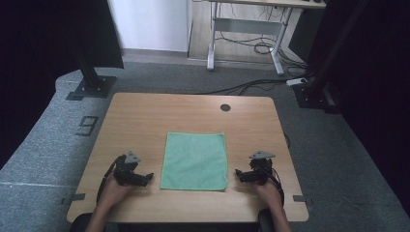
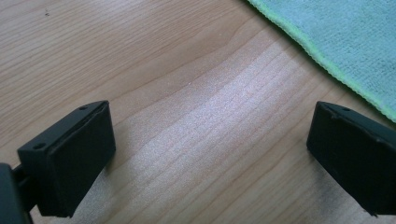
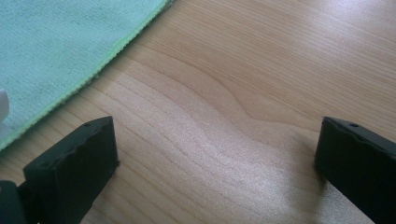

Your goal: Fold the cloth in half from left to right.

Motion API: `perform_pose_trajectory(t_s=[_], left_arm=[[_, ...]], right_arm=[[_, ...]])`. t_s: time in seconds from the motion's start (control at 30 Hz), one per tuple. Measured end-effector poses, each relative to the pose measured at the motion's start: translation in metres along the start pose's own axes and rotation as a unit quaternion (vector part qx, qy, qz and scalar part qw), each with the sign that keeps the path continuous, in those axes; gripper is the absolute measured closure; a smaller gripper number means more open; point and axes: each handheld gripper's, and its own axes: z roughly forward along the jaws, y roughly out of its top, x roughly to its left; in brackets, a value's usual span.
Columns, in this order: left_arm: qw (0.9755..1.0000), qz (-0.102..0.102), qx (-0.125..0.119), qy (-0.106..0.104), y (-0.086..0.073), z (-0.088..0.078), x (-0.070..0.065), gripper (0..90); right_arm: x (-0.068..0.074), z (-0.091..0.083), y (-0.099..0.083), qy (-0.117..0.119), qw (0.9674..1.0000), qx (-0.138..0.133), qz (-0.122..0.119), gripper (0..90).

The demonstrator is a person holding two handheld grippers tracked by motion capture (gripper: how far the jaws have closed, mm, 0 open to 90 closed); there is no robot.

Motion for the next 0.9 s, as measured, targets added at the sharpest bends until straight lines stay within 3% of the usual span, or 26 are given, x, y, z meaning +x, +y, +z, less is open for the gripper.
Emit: perform_pose_trajectory(t_s=[0.43, 0.6, 0.9], left_arm=[[1.0, -0.005, 0.002, 0.004, 0.0, 0.0, 0.0, 0.0], [0.9998, -0.013, 0.002, 0.013, 0.0, 0.0, -0.002, 0.0], [0.9998, -0.014, 0.002, 0.013, 0.0, 0.0, -0.002, 0.0]], right_arm=[[0.006, -0.003, 0.005, 0.014, 0.9998, 0.007, -0.007, 0.0], [0.026, -0.011, 0.017, 0.021, 0.9994, -0.02, -0.018, 0.0], [0.061, -0.01, 0.025, 0.054, 0.9975, -0.024, -0.039, 0.0]])
